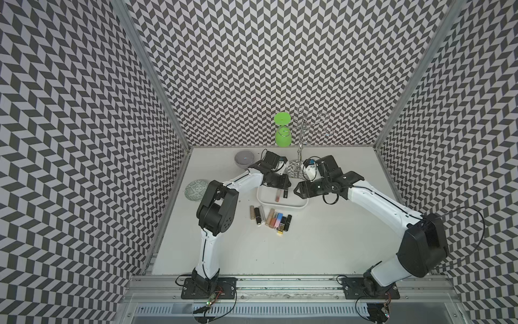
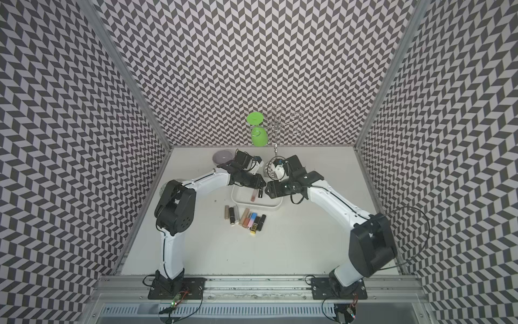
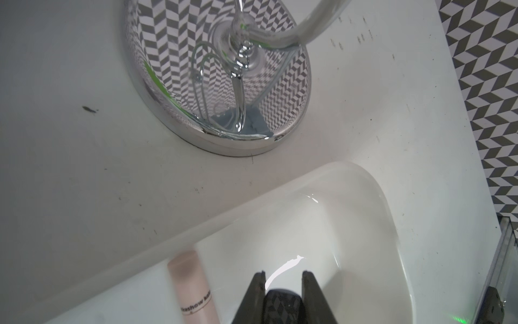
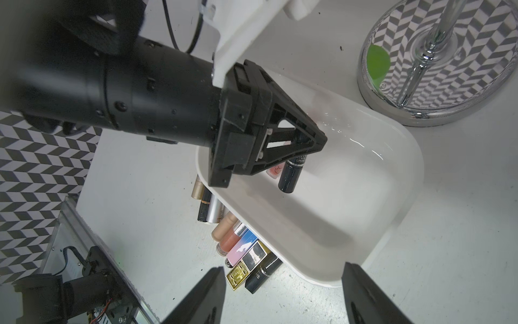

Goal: Put the lipstick into the storage box
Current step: Place the lipstick in the storage box.

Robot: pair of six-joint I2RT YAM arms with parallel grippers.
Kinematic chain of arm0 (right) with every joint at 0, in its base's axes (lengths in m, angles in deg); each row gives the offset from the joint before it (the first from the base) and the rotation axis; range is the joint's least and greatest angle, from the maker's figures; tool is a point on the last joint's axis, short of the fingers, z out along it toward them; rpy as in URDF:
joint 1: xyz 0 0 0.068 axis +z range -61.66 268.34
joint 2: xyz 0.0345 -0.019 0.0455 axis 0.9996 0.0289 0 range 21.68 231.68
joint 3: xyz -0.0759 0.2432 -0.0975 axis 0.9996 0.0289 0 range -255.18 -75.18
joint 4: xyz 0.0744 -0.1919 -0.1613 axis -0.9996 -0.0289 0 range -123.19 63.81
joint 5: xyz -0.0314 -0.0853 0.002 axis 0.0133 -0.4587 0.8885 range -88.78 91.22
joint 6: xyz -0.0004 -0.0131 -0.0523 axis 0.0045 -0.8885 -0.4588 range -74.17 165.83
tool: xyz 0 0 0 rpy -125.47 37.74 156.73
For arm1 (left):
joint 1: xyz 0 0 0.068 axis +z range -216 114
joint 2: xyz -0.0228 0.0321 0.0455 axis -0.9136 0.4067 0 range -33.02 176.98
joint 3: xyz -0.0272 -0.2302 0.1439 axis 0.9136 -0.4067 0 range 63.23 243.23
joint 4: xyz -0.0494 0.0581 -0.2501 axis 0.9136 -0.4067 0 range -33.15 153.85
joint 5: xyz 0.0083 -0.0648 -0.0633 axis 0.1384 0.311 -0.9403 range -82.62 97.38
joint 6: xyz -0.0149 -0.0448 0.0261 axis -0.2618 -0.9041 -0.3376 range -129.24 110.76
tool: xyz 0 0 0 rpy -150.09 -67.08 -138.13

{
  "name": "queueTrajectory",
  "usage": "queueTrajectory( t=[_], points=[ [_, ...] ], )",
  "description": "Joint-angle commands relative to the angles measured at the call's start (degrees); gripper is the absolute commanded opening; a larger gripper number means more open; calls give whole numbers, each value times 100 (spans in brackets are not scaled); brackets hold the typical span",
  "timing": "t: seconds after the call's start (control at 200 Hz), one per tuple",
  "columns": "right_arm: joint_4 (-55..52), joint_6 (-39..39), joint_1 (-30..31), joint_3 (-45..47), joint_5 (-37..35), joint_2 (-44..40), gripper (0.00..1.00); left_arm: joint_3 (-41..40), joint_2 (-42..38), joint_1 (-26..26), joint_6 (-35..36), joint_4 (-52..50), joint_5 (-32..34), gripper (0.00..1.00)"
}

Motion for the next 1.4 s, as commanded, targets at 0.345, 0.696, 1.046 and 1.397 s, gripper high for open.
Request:
queueTrajectory(
  t=[0.345,0.696,1.046,1.397],
  points=[
    [351,-83,26,248,118,163,70,190,471,-88,109,-106,213,9],
    [304,-59,31,391,-11,183,70,347,685,-78,136,-192,286,28],
    [229,2,26,466,-31,82,70,481,639,-79,41,-184,187,38],
    [292,234,32,746,169,-258,70,596,-212,-79,-178,-185,37,40]
  ],
)
